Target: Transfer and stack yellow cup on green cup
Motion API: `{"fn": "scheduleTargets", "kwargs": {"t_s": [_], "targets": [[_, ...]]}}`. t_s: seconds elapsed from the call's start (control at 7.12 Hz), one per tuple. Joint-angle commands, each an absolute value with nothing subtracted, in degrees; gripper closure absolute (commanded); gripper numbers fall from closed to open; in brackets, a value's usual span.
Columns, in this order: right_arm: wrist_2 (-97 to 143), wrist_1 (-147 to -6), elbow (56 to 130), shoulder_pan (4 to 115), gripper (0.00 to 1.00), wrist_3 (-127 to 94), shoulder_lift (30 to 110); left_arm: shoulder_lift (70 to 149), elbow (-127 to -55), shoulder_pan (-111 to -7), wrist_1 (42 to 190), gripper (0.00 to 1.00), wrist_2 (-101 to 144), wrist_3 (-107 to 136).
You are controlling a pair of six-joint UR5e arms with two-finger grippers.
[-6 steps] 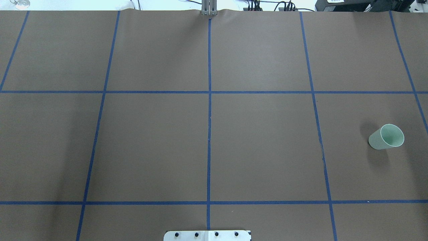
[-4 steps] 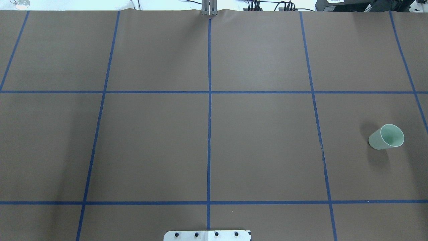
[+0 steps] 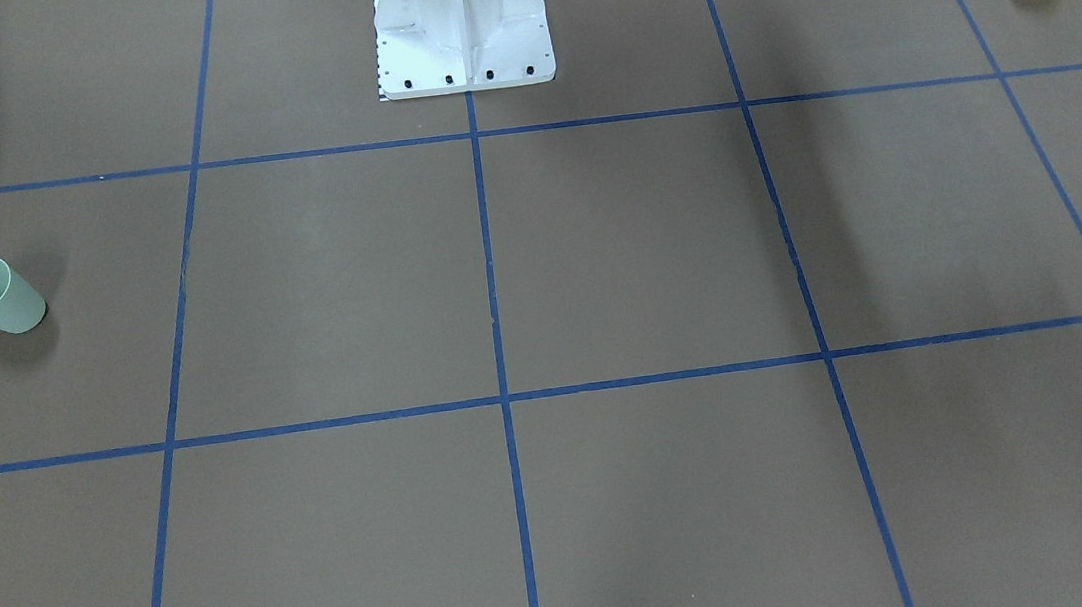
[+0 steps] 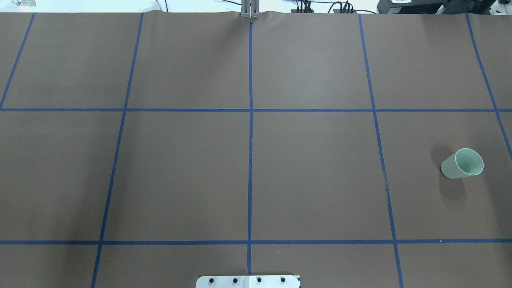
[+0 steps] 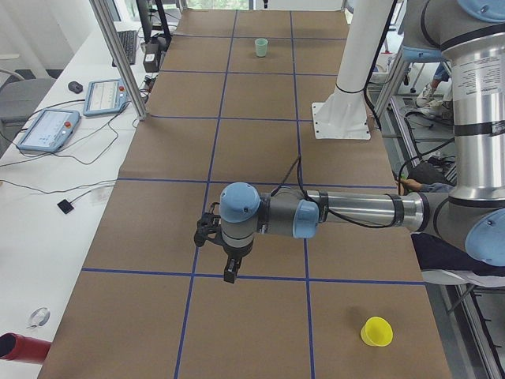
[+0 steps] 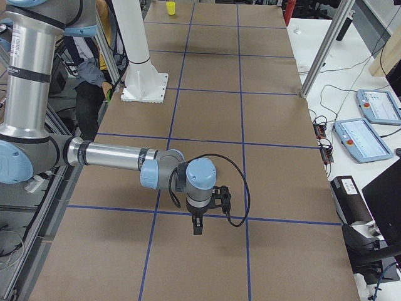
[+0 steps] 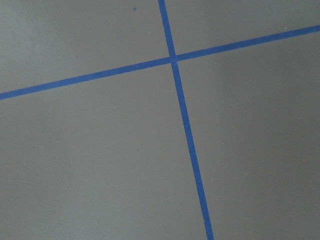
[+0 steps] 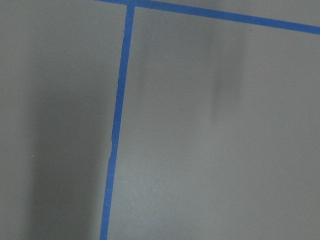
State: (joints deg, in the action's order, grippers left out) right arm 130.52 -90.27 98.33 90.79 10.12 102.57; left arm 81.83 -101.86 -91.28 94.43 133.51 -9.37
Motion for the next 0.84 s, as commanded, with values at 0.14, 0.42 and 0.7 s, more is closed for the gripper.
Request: {"fn": "scheduleTargets", "kwargs": {"t_s": [0.14, 0.42, 0.7], "targets": [[130.5, -90.3, 98.1, 90.8, 0.00, 10.1, 102.6, 87.6, -102.0, -92.1, 102.0, 0.00, 126.9, -6.7], [130.5, -90.3, 98.1, 90.8, 0.00, 10.1, 102.6, 88.3, -102.8, -92.1, 103.0, 0.00, 127.1, -6.6], [130.5, -90.0, 98.1, 90.8, 0.00, 10.2, 102.7, 87.7, -104.4, -92.1, 110.1, 0.00, 126.7, 3.4]]}}
